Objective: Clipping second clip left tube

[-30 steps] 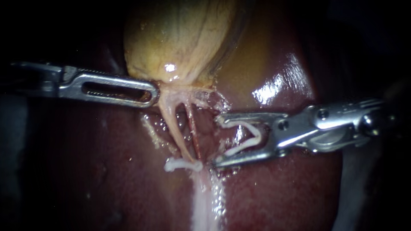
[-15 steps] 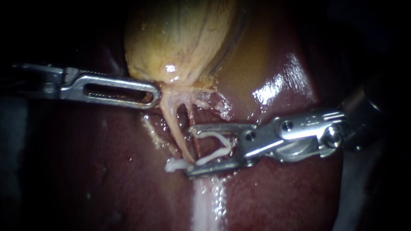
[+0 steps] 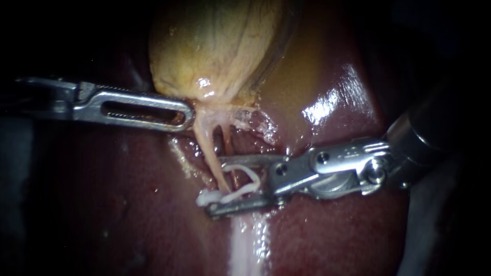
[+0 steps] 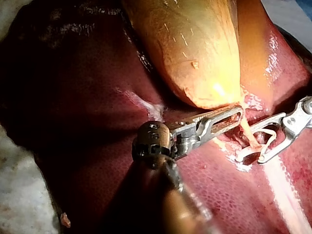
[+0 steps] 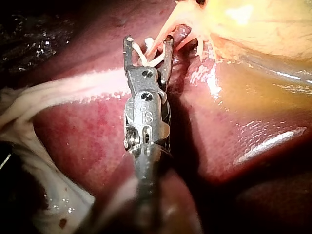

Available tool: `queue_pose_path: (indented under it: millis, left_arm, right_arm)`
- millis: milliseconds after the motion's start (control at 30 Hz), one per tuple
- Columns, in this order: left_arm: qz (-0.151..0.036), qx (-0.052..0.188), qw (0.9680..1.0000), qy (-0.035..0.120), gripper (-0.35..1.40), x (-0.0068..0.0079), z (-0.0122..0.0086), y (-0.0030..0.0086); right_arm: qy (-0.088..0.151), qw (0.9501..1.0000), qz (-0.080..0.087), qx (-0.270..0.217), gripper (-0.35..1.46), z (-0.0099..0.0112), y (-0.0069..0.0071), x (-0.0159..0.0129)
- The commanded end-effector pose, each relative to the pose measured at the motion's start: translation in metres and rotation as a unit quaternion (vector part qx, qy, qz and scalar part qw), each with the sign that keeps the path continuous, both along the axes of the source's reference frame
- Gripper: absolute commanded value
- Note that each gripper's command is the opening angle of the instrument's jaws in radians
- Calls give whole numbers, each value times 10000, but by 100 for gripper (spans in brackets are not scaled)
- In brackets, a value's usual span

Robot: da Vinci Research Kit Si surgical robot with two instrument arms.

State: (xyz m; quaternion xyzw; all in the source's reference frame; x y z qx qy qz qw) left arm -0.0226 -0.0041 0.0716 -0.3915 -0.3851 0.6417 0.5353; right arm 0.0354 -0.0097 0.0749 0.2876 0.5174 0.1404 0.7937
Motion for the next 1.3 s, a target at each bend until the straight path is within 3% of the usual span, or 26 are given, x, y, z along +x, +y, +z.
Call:
queue_pose_path:
  millis: [33,267,600,1133,1233,1300]
  left_arm:
    - [5,4,10000,-2,-35,0,0,0]
    - [3,3,10000,0,-35,-1,0,0]
    - [1,1,10000,2,-35,-2,0,-1]
    - [10,2,10000,-4,-35,-3,2,-1]
    - [12,0,10000,-5,-35,-2,3,-1]
    - [13,-1,10000,-5,-35,-2,4,-1]
  right_arm:
    - [-6,10000,6,15,50,2,-2,3]
    - [-14,9999,-10,125,49,9,-12,15]
    - [-67,9996,53,280,42,12,-12,17]
    - [-155,9977,143,638,-15,16,-10,12]
    - [-179,9971,171,718,-33,17,-9,10]
    - [-194,9966,187,772,-35,18,-8,9]
